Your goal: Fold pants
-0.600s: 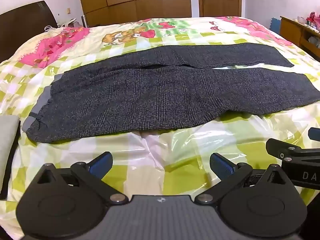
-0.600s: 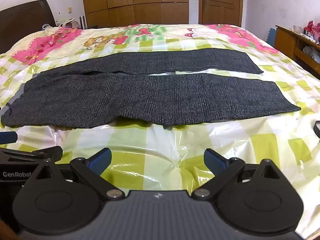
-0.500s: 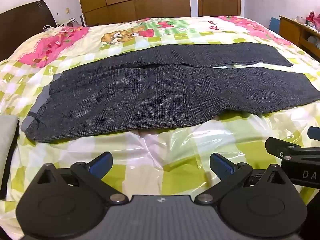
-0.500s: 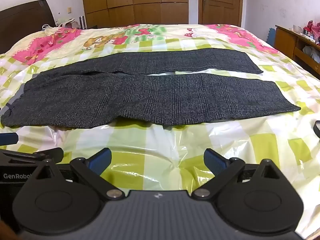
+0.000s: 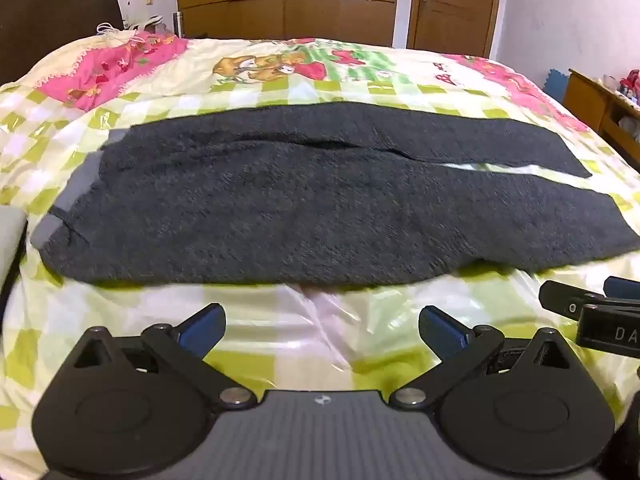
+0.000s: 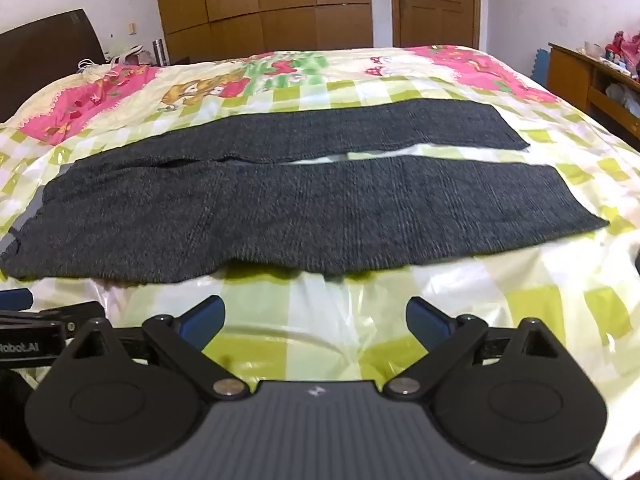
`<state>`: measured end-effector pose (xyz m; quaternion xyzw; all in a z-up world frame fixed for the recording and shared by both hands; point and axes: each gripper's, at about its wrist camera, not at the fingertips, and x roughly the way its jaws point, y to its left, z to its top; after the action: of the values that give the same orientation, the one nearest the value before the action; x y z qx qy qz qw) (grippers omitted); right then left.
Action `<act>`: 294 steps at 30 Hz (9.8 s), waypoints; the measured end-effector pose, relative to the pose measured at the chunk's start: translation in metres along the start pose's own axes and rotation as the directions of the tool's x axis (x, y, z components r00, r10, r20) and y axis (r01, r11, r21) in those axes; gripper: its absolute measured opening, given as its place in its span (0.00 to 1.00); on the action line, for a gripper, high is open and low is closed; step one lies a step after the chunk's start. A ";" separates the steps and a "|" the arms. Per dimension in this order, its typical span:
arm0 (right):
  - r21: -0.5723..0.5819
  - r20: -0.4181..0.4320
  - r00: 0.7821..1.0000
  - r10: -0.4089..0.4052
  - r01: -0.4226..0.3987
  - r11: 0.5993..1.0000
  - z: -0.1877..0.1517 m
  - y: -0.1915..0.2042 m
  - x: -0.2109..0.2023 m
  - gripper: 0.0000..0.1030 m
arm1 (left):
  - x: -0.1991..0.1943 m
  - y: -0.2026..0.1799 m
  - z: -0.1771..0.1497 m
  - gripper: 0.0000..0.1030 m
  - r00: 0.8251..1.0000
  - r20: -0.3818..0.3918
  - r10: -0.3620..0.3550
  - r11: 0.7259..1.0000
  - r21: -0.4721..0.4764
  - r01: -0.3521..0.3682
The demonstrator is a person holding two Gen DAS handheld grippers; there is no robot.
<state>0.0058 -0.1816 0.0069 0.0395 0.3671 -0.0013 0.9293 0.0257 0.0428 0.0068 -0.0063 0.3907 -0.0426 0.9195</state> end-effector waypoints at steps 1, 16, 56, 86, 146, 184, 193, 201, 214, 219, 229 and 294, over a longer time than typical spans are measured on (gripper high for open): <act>-0.001 0.002 1.000 0.006 -0.006 1.000 0.001 0.003 0.005 0.93 | 0.002 0.004 0.003 1.00 1.000 0.005 0.010 1.000 0.005 -0.010; -0.037 -0.129 0.985 0.117 -0.122 0.992 0.029 0.047 0.078 0.85 | 0.044 0.143 0.014 1.00 0.987 -0.037 0.153 0.986 -0.055 -0.155; 0.200 -0.180 0.984 -0.016 0.053 0.978 0.044 -0.039 0.065 0.09 | 0.033 0.234 0.020 0.29 0.956 0.003 0.293 0.944 -0.160 -0.288; 0.597 -0.123 0.961 -0.250 0.272 0.755 0.043 -0.173 0.081 0.38 | 0.094 0.062 0.049 0.29 1.000 -0.016 -0.019 0.997 0.073 0.020; -0.617 -0.139 0.965 0.221 -0.259 0.743 0.259 0.124 0.293 0.39 | 0.209 0.311 0.215 0.57 0.996 -0.079 0.043 0.999 0.001 -0.043; -0.667 -0.215 0.958 0.190 -0.286 0.688 0.238 0.146 0.321 0.04 | 0.259 0.307 0.243 0.63 0.979 -0.191 0.073 0.984 0.174 -0.040; -0.707 -0.230 0.956 0.182 -0.292 0.644 0.235 0.148 0.337 0.28 | 0.268 0.315 0.237 0.65 0.970 -0.235 0.069 0.987 0.156 -0.032; -0.706 -0.244 0.958 0.151 -0.282 0.649 0.231 0.153 0.336 0.04 | 0.243 0.292 0.229 0.25 0.974 -0.197 0.109 0.969 0.242 -0.060; -0.713 -0.050 0.917 0.395 -0.309 0.629 0.200 0.122 0.086 0.03 | 0.057 0.295 0.136 0.22 0.999 0.004 -0.037 0.995 0.095 0.037; -0.678 -0.207 0.904 0.375 -0.409 0.611 0.111 0.122 0.068 0.04 | 0.061 0.299 0.063 0.15 0.996 -0.084 0.028 1.000 0.004 -0.027; -0.639 -0.294 0.909 0.296 -0.418 0.646 0.063 0.138 0.091 0.04 | 0.043 0.304 0.055 0.15 0.998 0.019 0.053 0.999 -0.013 -0.053; -0.849 -0.214 0.869 0.447 -0.392 0.354 0.024 0.323 0.109 0.26 | 0.088 0.271 -0.014 0.31 0.915 0.211 0.343 0.614 0.687 -0.388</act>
<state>0.1114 0.1413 -0.0266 -0.3459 0.2673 0.4212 0.7946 0.0965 0.3054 -0.0782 0.4304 0.3089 -0.0029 0.8482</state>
